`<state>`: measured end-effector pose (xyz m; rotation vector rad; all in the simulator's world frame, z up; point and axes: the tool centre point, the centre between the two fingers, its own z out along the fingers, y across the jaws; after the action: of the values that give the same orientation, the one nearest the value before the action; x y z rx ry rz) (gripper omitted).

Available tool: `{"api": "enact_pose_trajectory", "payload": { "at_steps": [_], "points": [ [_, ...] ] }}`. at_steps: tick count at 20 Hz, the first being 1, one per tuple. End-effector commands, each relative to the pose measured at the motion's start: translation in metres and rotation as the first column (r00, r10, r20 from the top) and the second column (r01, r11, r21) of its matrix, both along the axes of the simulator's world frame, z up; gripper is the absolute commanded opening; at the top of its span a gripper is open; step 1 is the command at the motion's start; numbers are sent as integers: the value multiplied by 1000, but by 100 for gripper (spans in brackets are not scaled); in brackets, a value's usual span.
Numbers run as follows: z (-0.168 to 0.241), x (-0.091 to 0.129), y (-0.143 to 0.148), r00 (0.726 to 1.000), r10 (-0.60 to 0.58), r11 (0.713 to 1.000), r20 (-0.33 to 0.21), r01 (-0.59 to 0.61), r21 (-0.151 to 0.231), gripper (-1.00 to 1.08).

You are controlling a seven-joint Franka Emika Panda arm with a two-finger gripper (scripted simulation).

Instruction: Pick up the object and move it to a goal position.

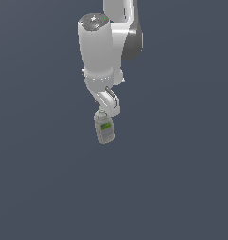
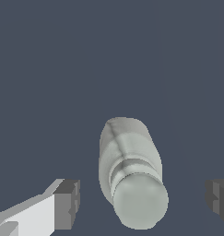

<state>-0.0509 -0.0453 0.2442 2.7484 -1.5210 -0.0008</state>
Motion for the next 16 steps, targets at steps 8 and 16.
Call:
{"api": "enact_pose_trajectory", "payload": {
  "at_steps": [8,16],
  "points": [
    [-14,1,0,1000,-1,1000,1,1,0,-100],
    [-12,2,0,1000,0,1000,4,0,0,-100]
  ]
}}
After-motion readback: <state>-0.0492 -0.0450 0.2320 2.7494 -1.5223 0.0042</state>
